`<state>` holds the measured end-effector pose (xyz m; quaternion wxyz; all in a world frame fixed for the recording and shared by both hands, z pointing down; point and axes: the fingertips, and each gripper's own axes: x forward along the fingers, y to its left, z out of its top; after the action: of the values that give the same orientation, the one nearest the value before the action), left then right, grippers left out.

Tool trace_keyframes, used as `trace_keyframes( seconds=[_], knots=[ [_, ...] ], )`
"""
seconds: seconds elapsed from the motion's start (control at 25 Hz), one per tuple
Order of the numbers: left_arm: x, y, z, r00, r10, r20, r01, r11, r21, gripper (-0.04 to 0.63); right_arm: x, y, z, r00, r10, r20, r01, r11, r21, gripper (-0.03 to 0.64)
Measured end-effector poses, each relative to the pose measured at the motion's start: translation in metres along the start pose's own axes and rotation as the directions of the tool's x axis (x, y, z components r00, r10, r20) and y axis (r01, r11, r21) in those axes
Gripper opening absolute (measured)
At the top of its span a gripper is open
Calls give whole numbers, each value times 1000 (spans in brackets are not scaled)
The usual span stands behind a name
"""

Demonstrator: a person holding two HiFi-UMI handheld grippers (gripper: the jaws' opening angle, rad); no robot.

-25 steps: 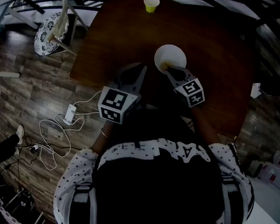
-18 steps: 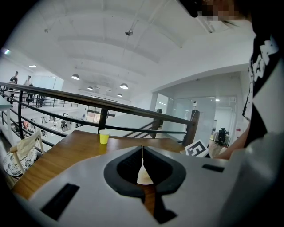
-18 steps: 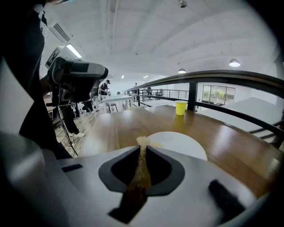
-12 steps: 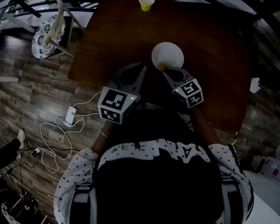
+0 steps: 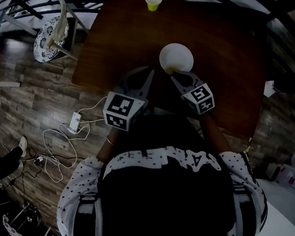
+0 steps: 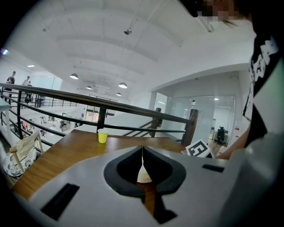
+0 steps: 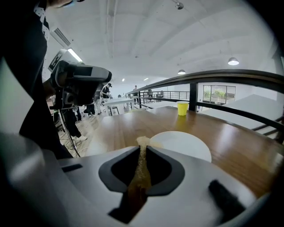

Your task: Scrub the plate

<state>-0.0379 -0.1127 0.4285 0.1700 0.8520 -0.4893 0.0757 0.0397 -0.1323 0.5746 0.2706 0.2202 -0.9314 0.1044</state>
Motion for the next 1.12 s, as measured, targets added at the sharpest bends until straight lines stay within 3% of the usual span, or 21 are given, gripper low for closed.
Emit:
trace_keyframes(
  seconds=[0.8,1.12],
  knots=[
    [19,11,6,1000,28,-14,-28,1000,-13,15,-14,-52,44,981,-66,182,65,998,11,49],
    [25,16,4,998,48,-29,-49,998,-25,14,-16,-93,49,974,-129,188,132,991,-5,49]
  ],
)
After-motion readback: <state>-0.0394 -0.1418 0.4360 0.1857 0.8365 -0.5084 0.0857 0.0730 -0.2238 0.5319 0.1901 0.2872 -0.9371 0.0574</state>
